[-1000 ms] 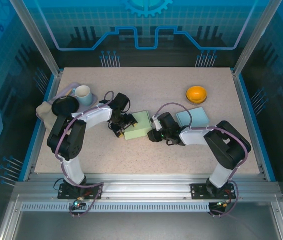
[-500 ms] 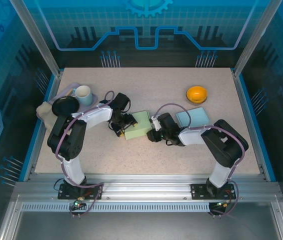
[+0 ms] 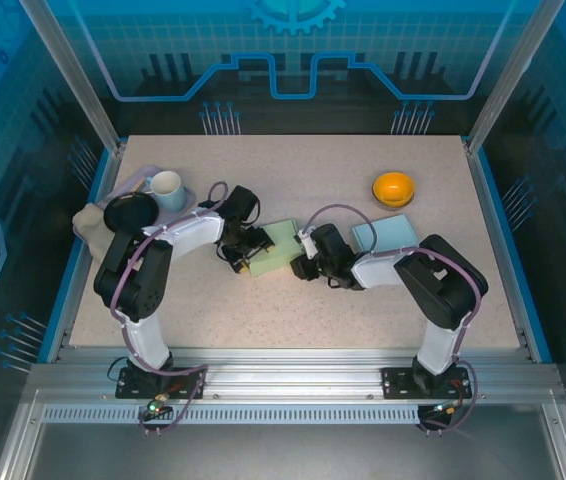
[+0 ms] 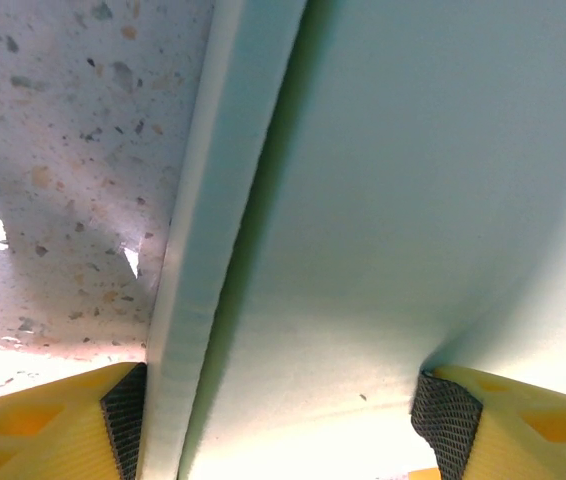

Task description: Fold the paper box

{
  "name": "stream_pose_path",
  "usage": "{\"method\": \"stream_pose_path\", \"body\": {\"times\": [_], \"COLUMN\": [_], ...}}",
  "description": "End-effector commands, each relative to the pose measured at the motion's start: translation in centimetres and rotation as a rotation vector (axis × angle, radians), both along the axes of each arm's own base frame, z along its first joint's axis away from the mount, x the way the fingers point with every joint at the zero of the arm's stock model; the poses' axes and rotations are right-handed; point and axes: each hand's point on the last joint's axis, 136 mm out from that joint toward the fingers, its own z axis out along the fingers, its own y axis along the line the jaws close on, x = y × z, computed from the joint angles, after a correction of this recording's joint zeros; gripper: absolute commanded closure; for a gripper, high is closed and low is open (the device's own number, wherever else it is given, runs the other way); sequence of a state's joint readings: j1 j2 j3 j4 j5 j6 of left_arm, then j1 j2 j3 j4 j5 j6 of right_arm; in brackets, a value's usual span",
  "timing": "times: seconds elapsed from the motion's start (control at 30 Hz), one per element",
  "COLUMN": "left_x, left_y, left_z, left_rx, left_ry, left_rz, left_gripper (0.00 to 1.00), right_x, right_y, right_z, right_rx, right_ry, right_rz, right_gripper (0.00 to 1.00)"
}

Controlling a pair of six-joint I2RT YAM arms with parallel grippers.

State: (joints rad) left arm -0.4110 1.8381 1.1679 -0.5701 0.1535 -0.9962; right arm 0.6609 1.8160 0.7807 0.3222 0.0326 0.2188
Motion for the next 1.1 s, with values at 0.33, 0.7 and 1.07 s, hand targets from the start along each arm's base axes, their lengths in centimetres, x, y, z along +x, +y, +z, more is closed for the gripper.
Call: {"method": "stream_pose_path", "body": {"times": [0.33, 0.7, 1.07], "left_x": [-6.1, -5.7, -5.7], "left_y": [3.9, 4.4, 4.1], "left_z": [-6.2, -6.9, -6.8], "left_rx": [0.196, 0.235, 0.222], "left_ry": [0.25, 0.257, 0.256], "left_rz": [0.008, 0.021, 0.022], "left_gripper": [0.26, 0.26, 0.26], "right_x": [2.3, -1.4, 0.9], "right_y": [-1.6, -2.7, 0.9], "right_z": [0.7, 5.5, 3.1], "right_rx": [-0.045, 0.113, 0.37], "right_ry": [0.016, 0.214, 0.312], "right_rz": [-0.167, -0.313, -0.365], "right_gripper": [0.57, 0.7, 0.96]}}
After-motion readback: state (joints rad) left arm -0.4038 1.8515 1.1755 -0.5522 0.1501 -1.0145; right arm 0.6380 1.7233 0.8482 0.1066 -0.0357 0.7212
